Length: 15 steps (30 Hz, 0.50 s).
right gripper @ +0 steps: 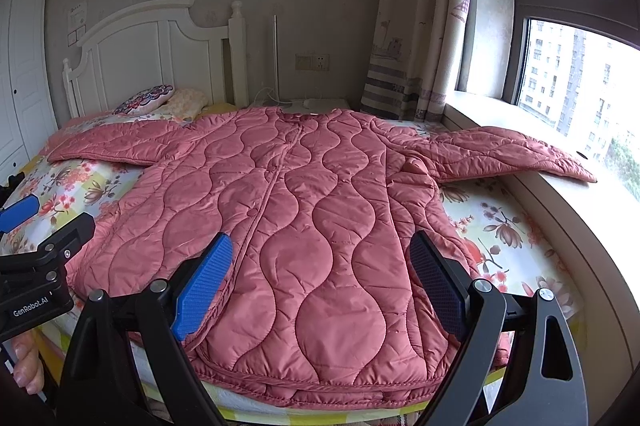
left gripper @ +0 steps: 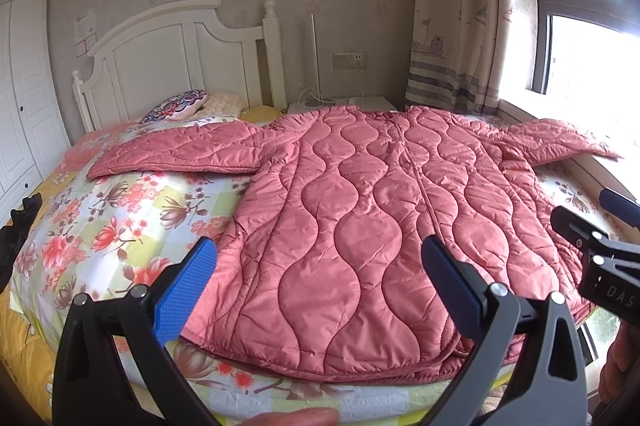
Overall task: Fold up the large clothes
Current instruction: 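Grasp the sleeve on the window side with the right gripper and fold it across the coat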
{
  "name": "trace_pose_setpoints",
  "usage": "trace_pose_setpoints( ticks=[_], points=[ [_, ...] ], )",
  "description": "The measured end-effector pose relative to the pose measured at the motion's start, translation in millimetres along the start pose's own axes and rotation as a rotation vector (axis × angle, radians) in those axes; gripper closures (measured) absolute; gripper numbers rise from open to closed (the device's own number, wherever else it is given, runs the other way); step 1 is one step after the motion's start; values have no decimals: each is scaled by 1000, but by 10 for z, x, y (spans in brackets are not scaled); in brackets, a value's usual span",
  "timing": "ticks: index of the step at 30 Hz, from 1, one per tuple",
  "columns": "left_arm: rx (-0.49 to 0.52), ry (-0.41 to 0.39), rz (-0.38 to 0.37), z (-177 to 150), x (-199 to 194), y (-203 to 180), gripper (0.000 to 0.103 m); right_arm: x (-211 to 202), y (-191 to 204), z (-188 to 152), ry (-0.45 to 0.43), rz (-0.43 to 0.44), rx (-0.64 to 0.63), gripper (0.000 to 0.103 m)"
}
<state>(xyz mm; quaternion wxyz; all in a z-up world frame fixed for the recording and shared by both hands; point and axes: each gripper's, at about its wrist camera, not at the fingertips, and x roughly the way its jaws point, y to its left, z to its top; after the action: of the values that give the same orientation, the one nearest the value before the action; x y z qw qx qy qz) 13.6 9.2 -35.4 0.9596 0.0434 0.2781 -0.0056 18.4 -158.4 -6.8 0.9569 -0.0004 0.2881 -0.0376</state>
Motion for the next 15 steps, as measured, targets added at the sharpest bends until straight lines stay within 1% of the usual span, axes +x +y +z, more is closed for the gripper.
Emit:
trace_pose_setpoints(
  ticks=[2,4,7,8,9,12,13,14,15],
  points=[
    [43,28,19,18,188,-68,2,107,-76,3,38,26,21,16],
    [110,70,36,82,463,-154,2,263,-243,4,91,54,75,16],
    [209,148,29,250,942,-263,2,507,-540,10,159,119,159,16],
    [235,171,24,310,1103,-292,2,610,-701,14,180,150,206,16],
    [267,200,12,393,1339,-326,2,698,-861,14,193,159,259,16],
    [298,244,-19,533,1851,-336,2,916,-1358,5,199,104,431,16],
    [303,264,-12,570,2097,-320,2,1011,-1571,4,193,73,493,16],
    [303,283,-3,592,2281,-296,2,1074,-1701,6,190,49,525,16],
    [298,294,-3,602,2396,-275,2,1172,-1881,12,188,9,570,16]
  ],
)
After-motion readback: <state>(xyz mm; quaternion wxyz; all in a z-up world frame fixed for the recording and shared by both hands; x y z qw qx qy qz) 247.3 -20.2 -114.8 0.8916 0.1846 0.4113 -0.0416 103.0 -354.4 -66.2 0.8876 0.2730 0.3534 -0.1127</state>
